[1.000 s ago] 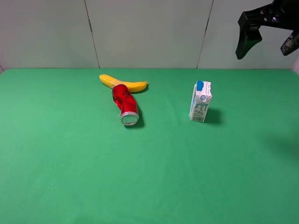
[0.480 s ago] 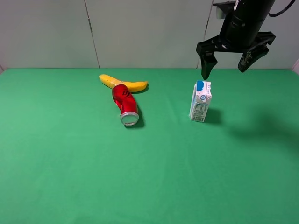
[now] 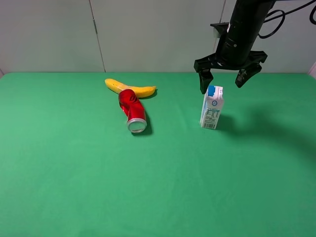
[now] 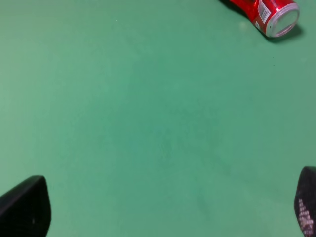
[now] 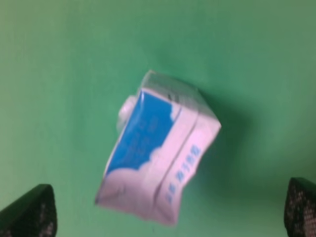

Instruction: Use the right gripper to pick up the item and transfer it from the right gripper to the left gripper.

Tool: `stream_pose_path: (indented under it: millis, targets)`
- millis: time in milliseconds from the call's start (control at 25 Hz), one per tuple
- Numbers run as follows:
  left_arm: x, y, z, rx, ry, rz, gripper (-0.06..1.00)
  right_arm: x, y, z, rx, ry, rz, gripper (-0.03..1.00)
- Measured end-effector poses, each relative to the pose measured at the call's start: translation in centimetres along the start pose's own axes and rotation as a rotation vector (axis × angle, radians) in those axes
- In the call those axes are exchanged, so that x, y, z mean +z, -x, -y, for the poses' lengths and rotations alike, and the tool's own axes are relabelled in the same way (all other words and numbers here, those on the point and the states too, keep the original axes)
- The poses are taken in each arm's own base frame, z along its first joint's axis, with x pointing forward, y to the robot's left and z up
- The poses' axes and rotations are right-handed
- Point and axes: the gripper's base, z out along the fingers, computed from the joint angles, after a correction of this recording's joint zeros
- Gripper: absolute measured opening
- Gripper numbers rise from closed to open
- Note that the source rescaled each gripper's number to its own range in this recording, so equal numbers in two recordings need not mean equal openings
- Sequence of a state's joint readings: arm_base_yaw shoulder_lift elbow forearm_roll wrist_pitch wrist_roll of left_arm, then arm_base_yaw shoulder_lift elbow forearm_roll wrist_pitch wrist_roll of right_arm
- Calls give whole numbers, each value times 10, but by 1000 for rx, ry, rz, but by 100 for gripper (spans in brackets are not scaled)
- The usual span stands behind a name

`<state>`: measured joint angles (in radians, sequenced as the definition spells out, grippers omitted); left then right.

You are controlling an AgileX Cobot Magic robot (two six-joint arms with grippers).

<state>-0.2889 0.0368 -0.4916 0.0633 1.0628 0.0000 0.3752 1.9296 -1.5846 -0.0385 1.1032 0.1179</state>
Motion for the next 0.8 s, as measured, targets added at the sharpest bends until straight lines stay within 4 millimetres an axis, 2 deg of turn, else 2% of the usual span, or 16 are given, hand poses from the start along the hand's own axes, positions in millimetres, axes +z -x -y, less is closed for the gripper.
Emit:
stream_pose_path:
  millis: [560, 800]
  targets:
    - [0, 0, 0, 0, 0, 0, 97, 45, 6, -2, 12, -7, -74, 100]
    - [0, 0, 0, 0, 0, 0, 97, 47, 6, -2, 12, -11, -78, 100]
